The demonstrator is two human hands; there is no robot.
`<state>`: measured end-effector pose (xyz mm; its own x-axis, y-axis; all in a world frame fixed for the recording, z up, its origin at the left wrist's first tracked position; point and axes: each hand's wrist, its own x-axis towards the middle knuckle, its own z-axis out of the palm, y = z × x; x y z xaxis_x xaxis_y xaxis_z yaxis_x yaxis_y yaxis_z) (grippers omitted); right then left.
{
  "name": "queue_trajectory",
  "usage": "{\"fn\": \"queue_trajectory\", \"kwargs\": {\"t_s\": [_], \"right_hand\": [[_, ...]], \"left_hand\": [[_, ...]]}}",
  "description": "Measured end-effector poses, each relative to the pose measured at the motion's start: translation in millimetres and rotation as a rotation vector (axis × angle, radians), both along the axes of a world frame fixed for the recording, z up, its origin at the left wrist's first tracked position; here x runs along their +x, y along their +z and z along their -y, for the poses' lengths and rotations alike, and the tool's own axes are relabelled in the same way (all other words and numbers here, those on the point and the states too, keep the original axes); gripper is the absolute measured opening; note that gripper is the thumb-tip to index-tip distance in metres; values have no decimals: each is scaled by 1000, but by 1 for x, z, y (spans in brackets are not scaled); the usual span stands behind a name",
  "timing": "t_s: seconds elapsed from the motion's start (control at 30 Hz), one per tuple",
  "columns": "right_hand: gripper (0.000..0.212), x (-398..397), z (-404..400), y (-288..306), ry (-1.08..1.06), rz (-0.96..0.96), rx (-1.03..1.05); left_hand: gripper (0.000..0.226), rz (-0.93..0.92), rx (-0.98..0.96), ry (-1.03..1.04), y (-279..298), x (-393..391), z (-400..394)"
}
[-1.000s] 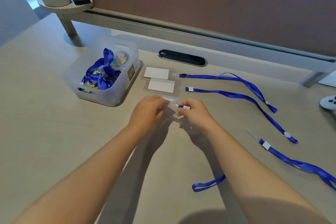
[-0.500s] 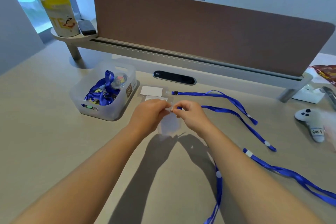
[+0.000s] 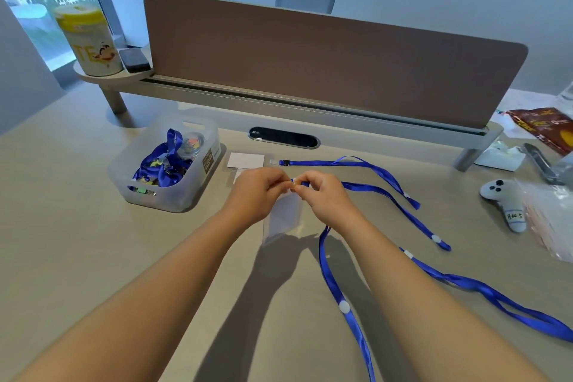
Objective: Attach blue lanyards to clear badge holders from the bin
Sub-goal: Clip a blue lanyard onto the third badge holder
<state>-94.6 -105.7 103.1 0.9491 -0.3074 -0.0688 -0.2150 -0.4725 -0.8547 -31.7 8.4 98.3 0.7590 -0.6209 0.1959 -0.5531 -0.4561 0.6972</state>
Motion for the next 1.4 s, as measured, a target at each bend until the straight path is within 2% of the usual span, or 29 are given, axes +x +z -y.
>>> {"fn": "queue_trajectory", "kwargs": {"t_s": [0.33, 0.5, 0.57, 0.67, 0.73, 0.8, 0.9, 1.03, 1.13, 1.2, 1.3, 1.4], "right_hand": [[14, 2, -5, 4, 19, 7, -19], [12, 7, -8, 3, -16, 26, 32], [10, 11, -8, 6, -38, 28, 106], [15, 17, -8, 12, -88, 16, 220], [22, 20, -10, 15, -107, 3, 286], [18, 21, -11, 17, -100, -7, 338], [23, 23, -11, 18, -106, -45, 368], [26, 27, -12, 19, -136, -115, 342], [24, 32, -14, 20, -132, -125, 241], [20, 36, -15, 18, -102, -139, 82], [20, 43, -19, 10, -67, -127, -108], [26, 52, -21, 7, -124, -30, -117]], "left_hand": [[15, -244, -197, 58, -3, 0, -5], [17, -284, -216, 40, -1, 6, -14], [23, -312, -252, 37, 0, 5, -17], [45, -345, -258, 69, -5, 4, -20], [44, -323, -192, 77, -10, 5, -21], [30, -291, -159, 90, -11, 5, -22], [18, -254, -244, 168, -9, 7, -23], [19, -77, -317, 250, -4, 10, -26], [19, 104, -241, 229, -6, 13, -27], [19, 189, -184, 230, -8, 17, -28], [19, 214, -181, 245, -6, 23, -28], [19, 182, -201, 268, -2, 33, -29]]}}
